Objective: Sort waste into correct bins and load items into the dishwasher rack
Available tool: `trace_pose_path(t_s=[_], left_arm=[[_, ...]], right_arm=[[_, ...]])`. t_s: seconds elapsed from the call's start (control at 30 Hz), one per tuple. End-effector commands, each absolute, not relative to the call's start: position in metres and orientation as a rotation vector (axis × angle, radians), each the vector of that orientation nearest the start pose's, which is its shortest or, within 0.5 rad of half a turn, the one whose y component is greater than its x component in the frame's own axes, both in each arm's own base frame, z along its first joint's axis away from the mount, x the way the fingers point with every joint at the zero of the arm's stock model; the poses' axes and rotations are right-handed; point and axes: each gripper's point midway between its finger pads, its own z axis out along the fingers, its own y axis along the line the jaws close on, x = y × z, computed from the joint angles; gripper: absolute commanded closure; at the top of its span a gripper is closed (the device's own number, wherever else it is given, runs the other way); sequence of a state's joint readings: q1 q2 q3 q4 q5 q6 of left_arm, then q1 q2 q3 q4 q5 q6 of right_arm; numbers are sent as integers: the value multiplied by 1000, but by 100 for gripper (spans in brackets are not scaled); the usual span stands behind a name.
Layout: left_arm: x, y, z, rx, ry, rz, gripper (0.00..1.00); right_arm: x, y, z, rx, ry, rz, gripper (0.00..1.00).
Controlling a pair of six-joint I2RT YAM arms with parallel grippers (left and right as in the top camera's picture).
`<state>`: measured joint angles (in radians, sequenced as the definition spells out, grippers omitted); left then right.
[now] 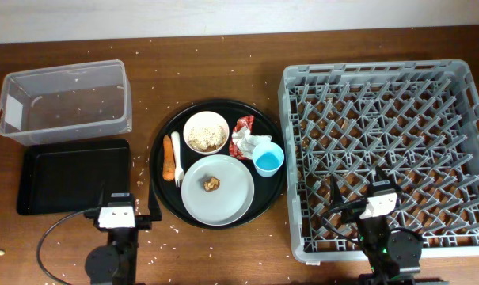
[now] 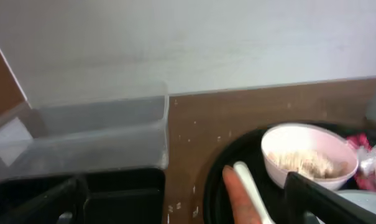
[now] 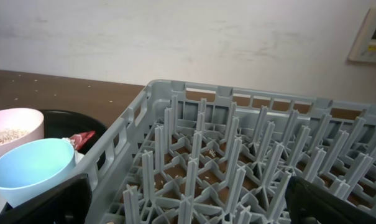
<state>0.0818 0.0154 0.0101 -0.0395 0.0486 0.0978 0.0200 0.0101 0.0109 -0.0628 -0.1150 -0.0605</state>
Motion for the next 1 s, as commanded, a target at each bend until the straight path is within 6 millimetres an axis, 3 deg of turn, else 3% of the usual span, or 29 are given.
trace_pose_path(t_s=[0.0,0.1,0.2,0.3,0.4,0.5,0.7,0.87,0.97], left_arm=[[246,6,194,88,1498,93,1],[244,6,213,88,1418,100,1],[241,14,237,47,1339,140,1],[244,15,252,42,1333,139,1],[254,16,279,42,1318,141,1],[277,13,297,66,1365,119,1],[349,-5,329,178,1430,14,1],[379,-29,340,304,1459,-111,1],[394,-27,345,294,1566,-134,1]], right_arm=[[245,25,159,-161,1627,68,2],[242,30,175,-181,1593,87,2],[237,30,206,-181,1535,80,2],[230,29,233,-181,1487,74,2],[224,29,254,-181,1484,74,2],[222,29,269,-181,1492,75,2],[235,33,289,-195,1651,106,2],[250,34,297,-193,1857,131,1],[259,34,301,-193,1963,146,2]])
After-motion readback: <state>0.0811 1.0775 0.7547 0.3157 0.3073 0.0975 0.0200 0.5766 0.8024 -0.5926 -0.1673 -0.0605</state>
